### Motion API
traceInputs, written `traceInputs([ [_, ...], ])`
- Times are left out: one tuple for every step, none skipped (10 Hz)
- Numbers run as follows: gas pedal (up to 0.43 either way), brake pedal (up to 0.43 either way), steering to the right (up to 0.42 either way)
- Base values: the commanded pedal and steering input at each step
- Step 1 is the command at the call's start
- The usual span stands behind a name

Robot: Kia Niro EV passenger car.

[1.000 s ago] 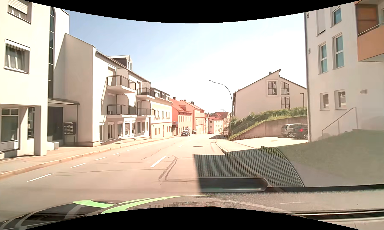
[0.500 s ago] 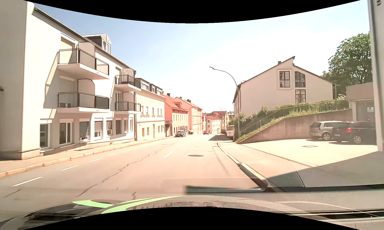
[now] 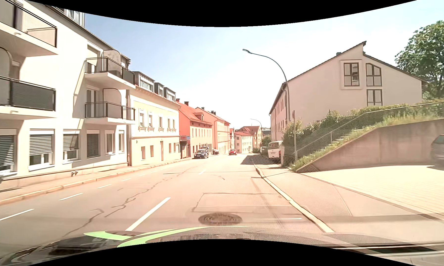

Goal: Follow the waypoints while adhering to traffic rules and regulations

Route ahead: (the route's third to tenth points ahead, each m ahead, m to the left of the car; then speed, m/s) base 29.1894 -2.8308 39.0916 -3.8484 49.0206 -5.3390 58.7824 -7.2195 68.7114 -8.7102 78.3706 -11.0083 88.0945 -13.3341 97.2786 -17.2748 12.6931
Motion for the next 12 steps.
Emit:
traceInputs([
  [0.0, 0.0, 0.014],
  [0.0, 0.0, 0.014],
  [0.0, 0.0, 0.015],
  [0.0, 0.0, 0.015],
  [0.0, 0.0, 0.015],
  [0.0, 0.03, 0.017],
  [0.0, 0.043, 0.019],
  [0.0, 0.055, 0.023],
  [0.0, 0.073, 0.023],
  [0.0, 0.073, 0.023],
  [0.0, 0.073, 0.023],
  [0.0, 0.073, 0.023],
])
